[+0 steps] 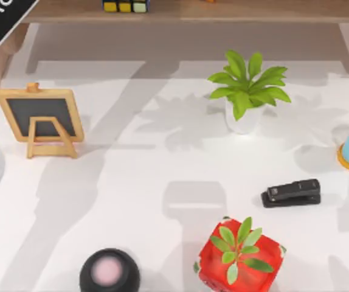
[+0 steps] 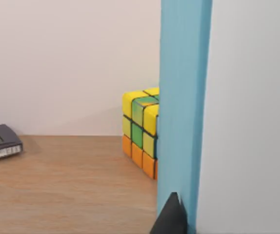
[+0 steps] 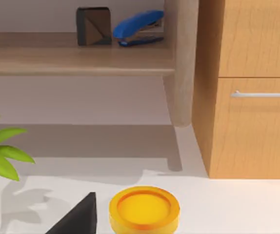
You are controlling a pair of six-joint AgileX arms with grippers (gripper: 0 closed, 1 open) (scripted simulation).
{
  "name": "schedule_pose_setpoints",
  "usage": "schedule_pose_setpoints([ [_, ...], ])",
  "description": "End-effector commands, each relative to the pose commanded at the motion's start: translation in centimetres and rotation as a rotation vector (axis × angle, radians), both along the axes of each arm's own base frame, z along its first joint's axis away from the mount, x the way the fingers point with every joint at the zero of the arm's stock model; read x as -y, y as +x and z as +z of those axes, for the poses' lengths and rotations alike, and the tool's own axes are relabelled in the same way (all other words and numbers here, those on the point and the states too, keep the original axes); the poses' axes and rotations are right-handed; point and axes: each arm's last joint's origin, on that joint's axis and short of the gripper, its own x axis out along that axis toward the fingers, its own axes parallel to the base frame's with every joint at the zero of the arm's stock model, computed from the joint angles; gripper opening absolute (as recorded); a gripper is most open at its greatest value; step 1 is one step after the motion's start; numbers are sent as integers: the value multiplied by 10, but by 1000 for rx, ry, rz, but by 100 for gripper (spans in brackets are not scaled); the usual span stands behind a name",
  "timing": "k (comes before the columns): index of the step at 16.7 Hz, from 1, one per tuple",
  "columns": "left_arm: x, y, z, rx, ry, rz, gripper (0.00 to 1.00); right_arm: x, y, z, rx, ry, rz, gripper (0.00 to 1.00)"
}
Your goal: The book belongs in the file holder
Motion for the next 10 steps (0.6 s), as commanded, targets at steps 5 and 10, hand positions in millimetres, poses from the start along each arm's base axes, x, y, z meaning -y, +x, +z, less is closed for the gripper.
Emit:
schedule_pose_setpoints([
  [5,0,0,0,0,0,0,0,0,0,0,0,0,0,100],
  [10,2,-1,0,-1,2,-4,0,0,0,0,0,0,0,100],
])
